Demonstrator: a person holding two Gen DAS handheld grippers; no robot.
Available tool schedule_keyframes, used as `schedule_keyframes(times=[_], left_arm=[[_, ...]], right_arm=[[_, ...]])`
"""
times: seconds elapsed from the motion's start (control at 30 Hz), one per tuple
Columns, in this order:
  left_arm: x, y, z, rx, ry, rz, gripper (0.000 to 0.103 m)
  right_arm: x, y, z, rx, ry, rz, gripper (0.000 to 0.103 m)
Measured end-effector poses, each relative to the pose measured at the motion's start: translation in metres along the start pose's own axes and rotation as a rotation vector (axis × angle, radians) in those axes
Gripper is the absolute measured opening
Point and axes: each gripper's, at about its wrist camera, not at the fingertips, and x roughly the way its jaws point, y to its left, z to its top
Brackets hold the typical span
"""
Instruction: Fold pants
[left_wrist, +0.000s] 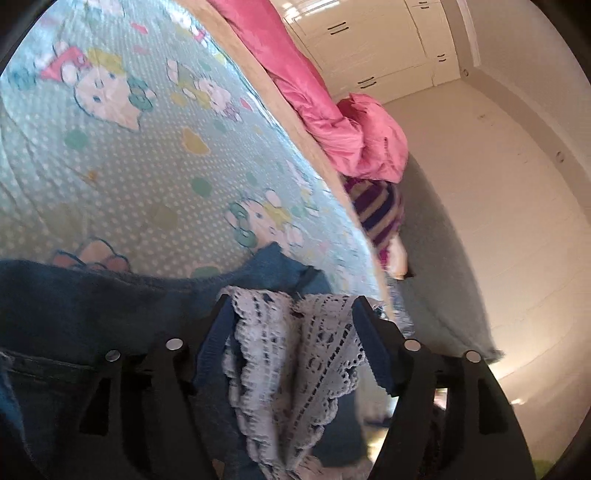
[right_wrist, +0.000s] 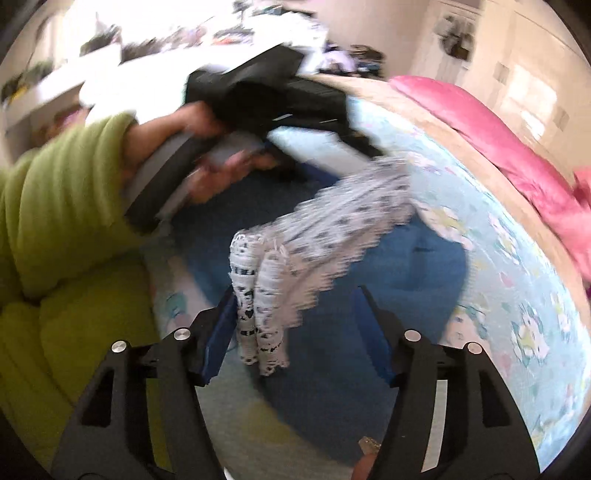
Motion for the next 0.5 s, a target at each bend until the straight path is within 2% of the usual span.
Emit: schedule_keyframes(times=[0.1,0.27,0.37,0.5], left_arm=[[-0.004,0.005,0.001,-0.045,-0.008,-0.057,0.071],[-0.002,0.000,-0.002,-0.026,0.010,0.008,0.071],[0.000,-0.003,-0.005,-0.006,0.026,0.049,0.075],[0.004,-0.004,-0.009,0.006,0.039,0.094,0.075]], right_arm=[[-0.009,-0.024,0.002,0.108,-0.038,0.030,0.058],[-0.023,-0.027,0.002,0.100,-0.076,0.075,0.063],[-0.018,-0.033,0.004,0.104,-0.058,0.033,0.063],[0.002,-0.068,0.012,0.165,-0.032,-0.036,0.063]])
